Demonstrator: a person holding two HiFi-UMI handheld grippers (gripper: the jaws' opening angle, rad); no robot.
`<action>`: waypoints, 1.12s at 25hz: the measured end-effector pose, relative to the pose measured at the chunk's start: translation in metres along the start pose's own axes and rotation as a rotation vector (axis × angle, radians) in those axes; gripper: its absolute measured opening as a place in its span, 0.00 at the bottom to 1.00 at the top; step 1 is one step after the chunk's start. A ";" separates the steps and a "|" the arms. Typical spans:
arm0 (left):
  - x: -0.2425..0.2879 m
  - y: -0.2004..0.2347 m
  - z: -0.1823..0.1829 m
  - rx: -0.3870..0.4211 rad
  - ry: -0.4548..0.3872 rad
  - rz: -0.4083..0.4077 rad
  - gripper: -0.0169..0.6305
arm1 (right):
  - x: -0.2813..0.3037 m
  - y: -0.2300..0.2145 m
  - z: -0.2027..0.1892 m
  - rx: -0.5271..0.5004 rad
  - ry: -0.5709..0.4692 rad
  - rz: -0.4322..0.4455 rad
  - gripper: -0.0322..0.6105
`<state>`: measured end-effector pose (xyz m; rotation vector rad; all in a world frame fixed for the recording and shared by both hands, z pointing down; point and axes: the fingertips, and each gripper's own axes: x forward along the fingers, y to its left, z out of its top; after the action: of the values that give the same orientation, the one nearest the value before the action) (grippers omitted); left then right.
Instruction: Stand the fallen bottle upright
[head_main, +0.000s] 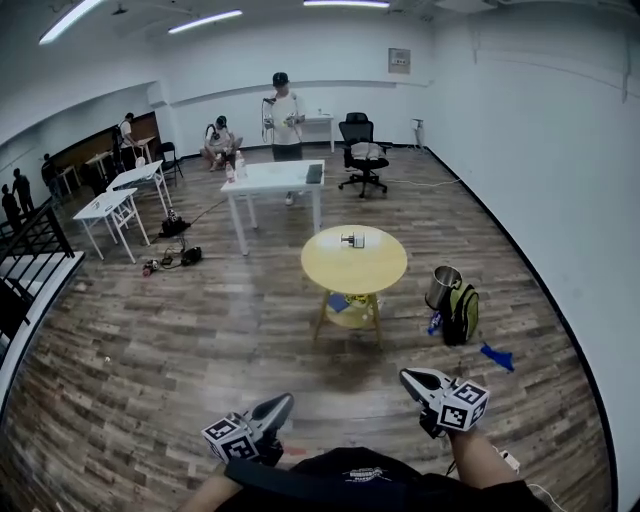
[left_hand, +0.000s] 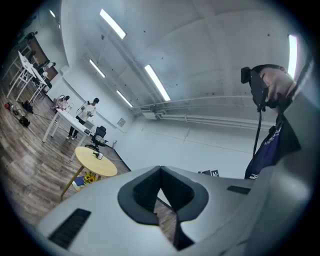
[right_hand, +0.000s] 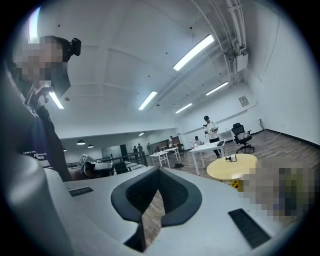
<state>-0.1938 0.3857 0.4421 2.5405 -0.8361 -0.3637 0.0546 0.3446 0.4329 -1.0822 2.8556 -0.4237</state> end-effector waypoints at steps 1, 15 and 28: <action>-0.002 0.011 0.012 0.000 -0.004 -0.003 0.07 | 0.017 0.003 0.001 -0.001 -0.004 0.001 0.06; 0.039 0.125 0.034 -0.039 0.011 0.023 0.07 | 0.115 -0.070 -0.001 0.028 0.037 -0.004 0.06; 0.248 0.147 0.047 -0.008 -0.041 0.095 0.07 | 0.133 -0.271 0.080 0.009 0.043 0.129 0.06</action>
<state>-0.0902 0.1124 0.4453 2.4831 -0.9652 -0.3883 0.1406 0.0443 0.4361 -0.8911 2.9362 -0.4553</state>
